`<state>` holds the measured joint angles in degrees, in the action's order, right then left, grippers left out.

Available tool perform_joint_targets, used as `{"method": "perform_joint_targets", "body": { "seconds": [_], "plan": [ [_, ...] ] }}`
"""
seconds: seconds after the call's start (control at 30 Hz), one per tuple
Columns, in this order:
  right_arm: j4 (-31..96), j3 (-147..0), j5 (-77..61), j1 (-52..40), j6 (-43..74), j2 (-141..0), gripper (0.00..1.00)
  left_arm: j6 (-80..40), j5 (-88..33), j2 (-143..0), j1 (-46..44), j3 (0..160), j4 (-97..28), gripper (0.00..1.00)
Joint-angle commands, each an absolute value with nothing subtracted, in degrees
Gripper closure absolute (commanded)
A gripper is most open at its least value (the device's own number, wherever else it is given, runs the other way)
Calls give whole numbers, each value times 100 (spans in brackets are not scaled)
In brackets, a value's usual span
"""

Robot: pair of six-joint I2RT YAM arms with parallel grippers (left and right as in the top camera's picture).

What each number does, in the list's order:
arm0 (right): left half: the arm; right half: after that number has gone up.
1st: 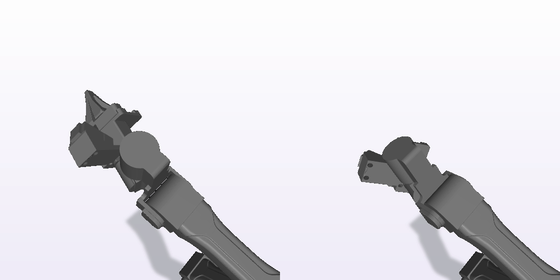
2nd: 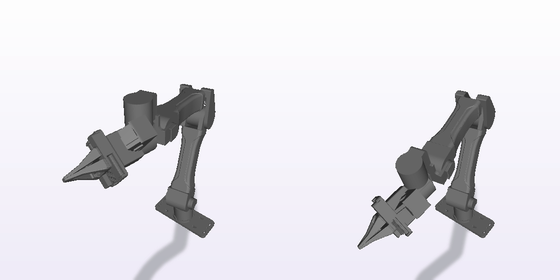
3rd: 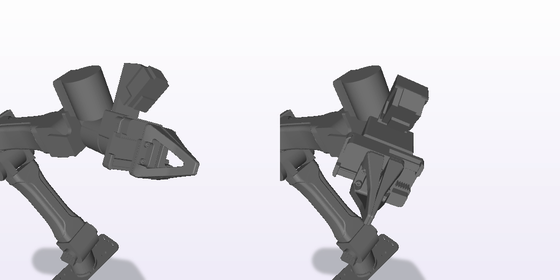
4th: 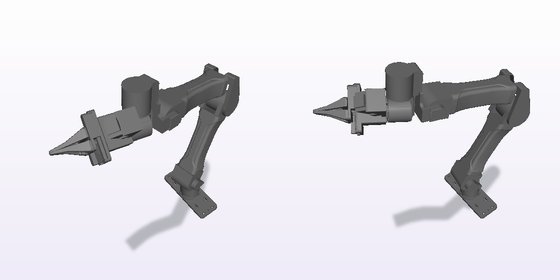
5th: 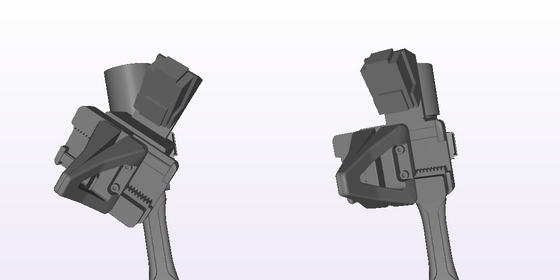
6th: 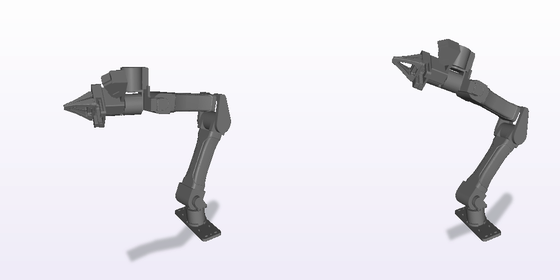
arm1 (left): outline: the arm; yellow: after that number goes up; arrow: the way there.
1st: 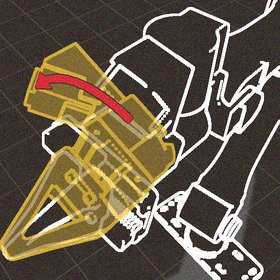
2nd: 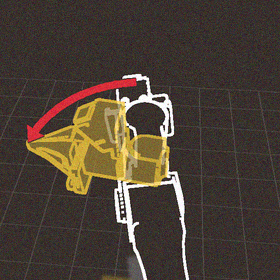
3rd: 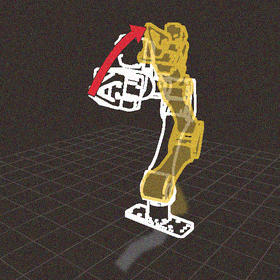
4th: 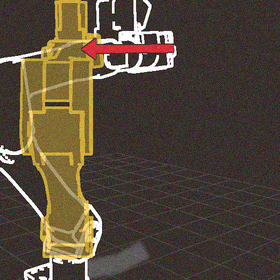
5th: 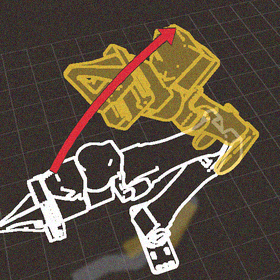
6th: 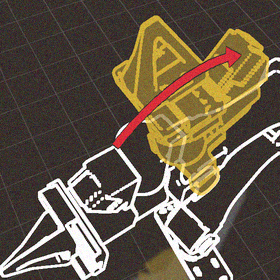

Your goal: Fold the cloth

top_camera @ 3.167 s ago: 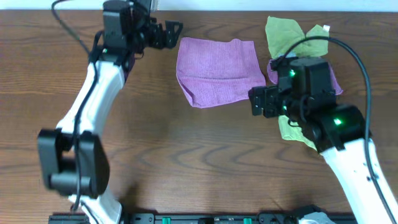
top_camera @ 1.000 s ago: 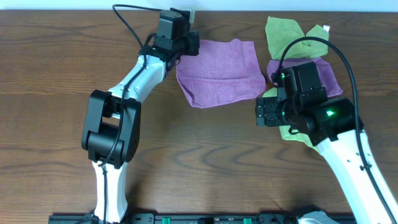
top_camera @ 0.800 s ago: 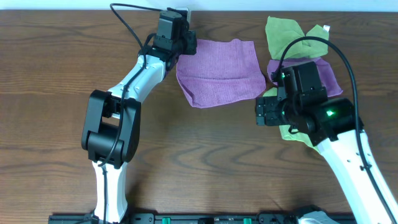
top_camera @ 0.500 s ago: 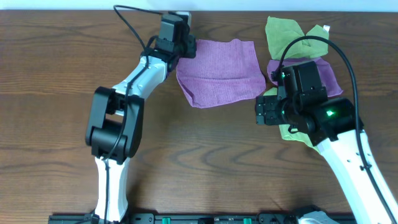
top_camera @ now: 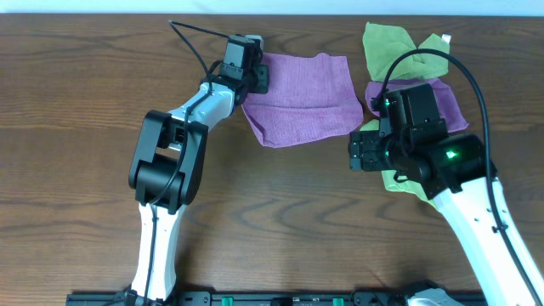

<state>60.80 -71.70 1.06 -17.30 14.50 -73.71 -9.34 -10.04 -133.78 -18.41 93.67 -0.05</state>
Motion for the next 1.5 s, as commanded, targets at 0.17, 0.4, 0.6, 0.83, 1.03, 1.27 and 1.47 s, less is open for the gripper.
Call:
{"method": "perform_joint_targets", "body": {
  "seconds": [0.17, 0.4, 0.6, 0.83, 1.03, 1.27, 1.47],
  "plan": [
    [6097, -7133, 106, -1691, 1522, -7426, 16, -722, -587, -13371, -1850, 9452, -38, 94],
    [6106, -7133, 108, -1691, 1520, -7426, 15, -390, -169, -13371, -1839, 9452, -696, 94],
    [6020, -7133, 110, -1691, 1520, -7428, 13, -119, 366, -13371, -1839, 9452, -884, 94],
    [5977, -7133, 176, -1691, 1516, -7428, 12, 257, 1697, -13371, -1839, 9452, -1068, 94],
    [5964, -7129, 294, -1691, 1516, -7430, 11, 943, 2851, -13371, -1806, 9452, -1072, 94],
    [5815, -7107, 364, -1691, 1496, -7658, 11, 937, 3155, -13371, -1511, 9452, -1140, 95],
    [5699, -7107, 364, -1691, 1496, -7988, 13, 766, 3146, -13275, -1380, 9459, -1153, 94]
  ]
}}
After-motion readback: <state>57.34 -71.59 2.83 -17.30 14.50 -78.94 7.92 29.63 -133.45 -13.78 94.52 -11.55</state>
